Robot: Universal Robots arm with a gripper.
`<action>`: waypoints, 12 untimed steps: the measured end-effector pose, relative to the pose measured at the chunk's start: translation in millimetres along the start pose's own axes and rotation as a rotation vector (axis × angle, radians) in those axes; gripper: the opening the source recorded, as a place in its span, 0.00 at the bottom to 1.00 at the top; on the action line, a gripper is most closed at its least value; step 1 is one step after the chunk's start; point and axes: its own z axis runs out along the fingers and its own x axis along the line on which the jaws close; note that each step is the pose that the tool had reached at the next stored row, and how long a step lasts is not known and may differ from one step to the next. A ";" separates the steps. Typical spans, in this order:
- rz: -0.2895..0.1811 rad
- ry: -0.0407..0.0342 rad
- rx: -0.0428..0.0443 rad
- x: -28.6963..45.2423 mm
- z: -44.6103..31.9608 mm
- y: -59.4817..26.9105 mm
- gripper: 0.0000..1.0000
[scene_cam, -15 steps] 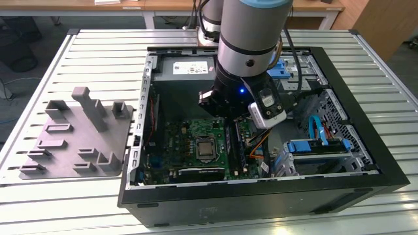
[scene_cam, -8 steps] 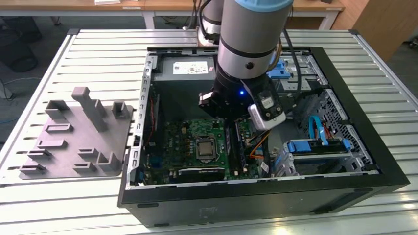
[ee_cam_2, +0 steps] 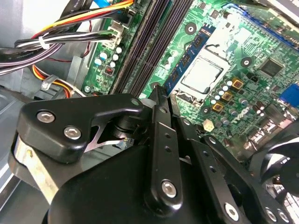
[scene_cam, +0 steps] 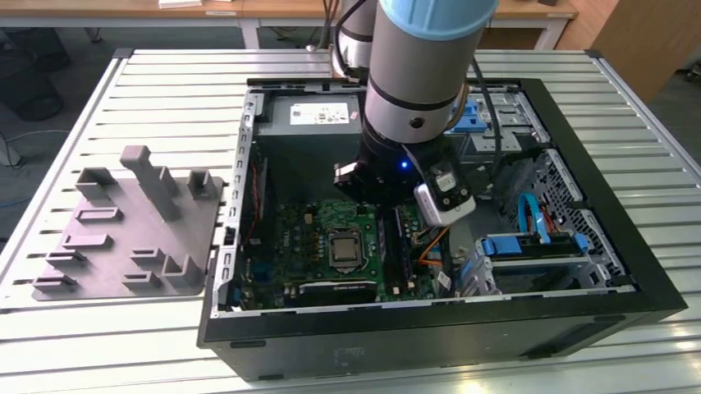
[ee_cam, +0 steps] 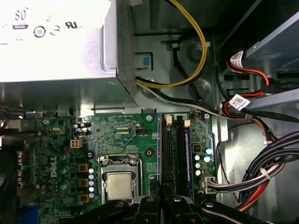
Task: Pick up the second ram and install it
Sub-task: 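Insert the second ram into the second slot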
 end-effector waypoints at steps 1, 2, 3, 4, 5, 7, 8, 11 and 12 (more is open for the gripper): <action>0.000 0.0000 0.0000 -0.2 1.4 -0.1 0.14; 0.000 0.0000 0.0000 -0.2 2.5 -0.2 0.14; 0.000 0.0000 0.0000 -0.3 3.4 -0.3 0.14; 0.000 0.0000 0.0000 -0.5 4.1 -0.3 0.14; 0.000 0.0000 0.0001 -0.8 4.6 -0.3 0.14; 0.000 0.0000 0.0001 -1.3 5.6 -0.4 0.14; 0.000 0.0000 0.0001 -1.6 6.1 -0.4 0.14; 0.000 0.0001 0.0003 -1.9 7.1 -0.6 0.14; 0.000 0.0000 0.0000 -2.0 7.4 -1.2 0.14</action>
